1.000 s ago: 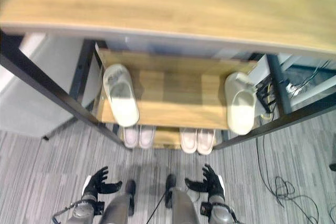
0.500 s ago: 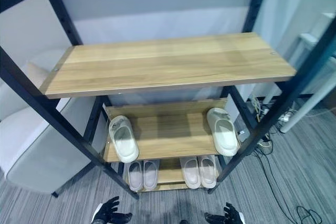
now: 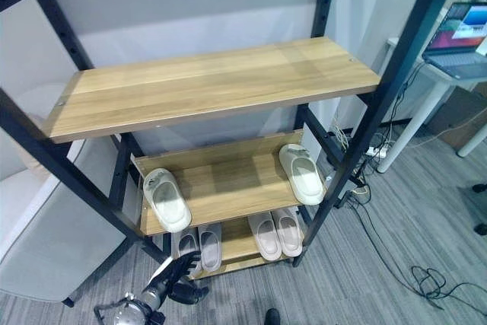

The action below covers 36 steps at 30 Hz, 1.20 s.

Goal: Arrange the slippers neatly on the shoe rack.

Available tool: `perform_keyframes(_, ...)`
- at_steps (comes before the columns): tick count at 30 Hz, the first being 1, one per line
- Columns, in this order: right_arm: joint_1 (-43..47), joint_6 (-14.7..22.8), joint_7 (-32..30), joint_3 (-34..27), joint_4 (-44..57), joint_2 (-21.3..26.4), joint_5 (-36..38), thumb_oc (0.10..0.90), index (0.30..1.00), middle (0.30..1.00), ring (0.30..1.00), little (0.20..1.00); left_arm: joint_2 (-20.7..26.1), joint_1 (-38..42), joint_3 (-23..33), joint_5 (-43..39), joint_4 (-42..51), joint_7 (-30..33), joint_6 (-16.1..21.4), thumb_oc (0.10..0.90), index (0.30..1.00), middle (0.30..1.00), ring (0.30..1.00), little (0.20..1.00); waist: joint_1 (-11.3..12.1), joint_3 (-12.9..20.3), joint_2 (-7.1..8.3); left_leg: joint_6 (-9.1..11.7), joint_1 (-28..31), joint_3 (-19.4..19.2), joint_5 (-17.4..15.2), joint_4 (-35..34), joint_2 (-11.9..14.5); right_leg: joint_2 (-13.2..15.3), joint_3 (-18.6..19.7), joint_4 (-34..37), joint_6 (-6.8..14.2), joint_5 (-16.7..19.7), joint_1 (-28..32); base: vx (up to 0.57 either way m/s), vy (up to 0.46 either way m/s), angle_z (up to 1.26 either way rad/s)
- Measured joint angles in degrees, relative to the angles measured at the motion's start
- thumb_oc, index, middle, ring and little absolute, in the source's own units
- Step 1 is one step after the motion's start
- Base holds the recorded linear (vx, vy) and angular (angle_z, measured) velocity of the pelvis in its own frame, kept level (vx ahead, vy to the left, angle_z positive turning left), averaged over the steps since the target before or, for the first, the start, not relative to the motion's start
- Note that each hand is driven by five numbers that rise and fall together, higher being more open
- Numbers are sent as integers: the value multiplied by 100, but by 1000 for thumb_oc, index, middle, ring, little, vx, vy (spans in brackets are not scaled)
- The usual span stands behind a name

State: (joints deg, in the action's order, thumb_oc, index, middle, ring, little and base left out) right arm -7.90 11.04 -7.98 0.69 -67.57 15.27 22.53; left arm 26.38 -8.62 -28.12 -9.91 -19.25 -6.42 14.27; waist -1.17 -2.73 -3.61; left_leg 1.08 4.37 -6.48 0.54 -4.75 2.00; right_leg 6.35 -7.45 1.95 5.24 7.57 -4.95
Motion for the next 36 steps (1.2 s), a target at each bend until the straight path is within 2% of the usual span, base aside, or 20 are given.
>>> perform_keyframes(2, -9, -45, 41, -4, -11, 131, -4, 800, 900, 900, 900, 900, -50, 117, 31, -353, 273, -371, 18, 800, 900, 900, 900, 900, -1, -5, -74, 7, 31, 45, -16, -16, -10, -43, -12, 142, -36, 40, 109, 26, -107, 8)
perform_keyframes(4, 127, -107, 124, 2, -14, 205, -127, 800, 900, 900, 900, 900, 4, 246, -27, -599, 401, -708, -213, 800, 900, 900, 900, 900, -37, 12, -156, -2, 65, 40, -60, -16, 29, -71, -13, 306, -42, 100, 210, 26, -95, -2)
perform_keyframes(7, 156, -149, 176, 24, -16, 235, -231, 800, 900, 900, 900, 900, 16, 301, -140, -1089, 503, -1051, -455, 800, 900, 900, 900, 900, -36, 11, -155, 55, 69, 50, -44, -15, 69, -120, -19, 306, -43, 97, 219, 18, -114, 0)
perform_keyframes(8, 133, -160, 202, 67, -17, 240, -261, 800, 900, 900, 900, 900, 89, 305, -214, -1255, 687, -1079, -624, 800, 900, 900, 900, 900, -40, 21, -161, 69, 60, 63, -47, -16, 73, -128, -28, 343, -51, 88, 219, 11, -71, 7)
perform_keyframes(10, 76, -233, 250, 86, -24, 237, -438, 800, 900, 900, 900, 900, 246, 330, -362, -1457, 1135, -1272, -684, 800, 900, 900, 900, 900, -44, 15, -112, 72, 67, 90, -42, -8, 94, -139, -62, 307, -59, 83, 232, 10, -69, 7)
perform_keyframes(11, 51, -246, 248, 101, -24, 226, -440, 800, 900, 900, 900, 900, 222, 407, -392, -1448, 1180, -1281, -690, 800, 900, 900, 900, 900, -41, 44, -148, 72, 71, 99, -42, 4, 92, -136, -70, 306, -59, 82, 234, 2, -21, 4)
perform_keyframes(12, 39, -265, 252, 92, -39, 193, -440, 800, 900, 900, 900, 900, 171, 517, -407, -1449, 1203, -1274, -689, 800, 900, 900, 900, 900, -38, 15, -88, 77, 54, 114, -39, -15, 84, -132, -80, 307, -59, 81, 238, 28, -51, 4)
perform_keyframes(14, 27, -278, 252, 92, -40, 147, -440, 800, 900, 900, 900, 900, 120, 633, -405, -1450, 1208, -1249, -678, 800, 900, 900, 900, 900, -33, 44, -112, 79, 58, 116, -38, -16, 80, -130, -82, 305, -59, 82, 244, 11, -41, 4)
perform_keyframes(15, -46, -275, 254, 190, -31, 46, -440, 800, 900, 900, 900, 900, 21, 942, -420, -1369, 1201, -1078, -700, 800, 900, 900, 900, 900, -130, 58, -104, 39, 43, 149, -62, -16, 87, -126, -116, 315, -60, 81, 248, -3, -33, 14)
perform_keyframes(21, -145, -280, 248, 288, -11, -30, -446, 800, 900, 900, 900, 900, -151, 1886, -221, -1112, 1332, -491, -611, 800, 900, 900, 900, 900, -306, 82, -120, 84, 4, 204, -6, -15, 77, -92, -158, 306, -60, 81, 236, 6, -11, 5)
perform_keyframes(23, -171, -279, 246, 283, -13, -33, -445, 800, 900, 900, 900, 900, -199, 1962, -90, -779, 1375, -277, -526, 800, 900, 900, 900, 900, -342, 98, -144, 81, 8, 195, -10, -15, 77, -96, -150, 328, -65, 77, 233, 0, 0, 0)
perform_keyframes(31, -231, -270, 246, 212, -24, -54, -442, 800, 900, 900, 900, 900, -102, 2057, 401, 1366, 1296, 534, -505, 800, 900, 900, 900, 900, -321, 112, -161, 76, -15, 159, -17, -15, 56, -101, -119, 343, -68, 80, 194, 16, -3, -2)
perform_keyframes(32, -243, -265, 248, 180, -41, -75, -443, 800, 900, 900, 900, 900, 13, 2056, 643, 2007, 1278, 749, -500, 800, 900, 900, 900, 900, -322, 116, -157, 80, -15, 119, -27, -15, 59, -107, -86, 343, -69, 86, 173, 23, -6, -11)
perform_keyframes(36, -343, -265, 248, 190, -68, -91, -447, 800, 900, 900, 900, 900, 136, 2059, 1159, 3014, 1190, 1408, -501, 800, 900, 900, 900, 900, -315, 127, -151, 76, -26, 96, -31, -15, 47, -105, -61, 319, -71, 94, 149, 2, 2, -4)
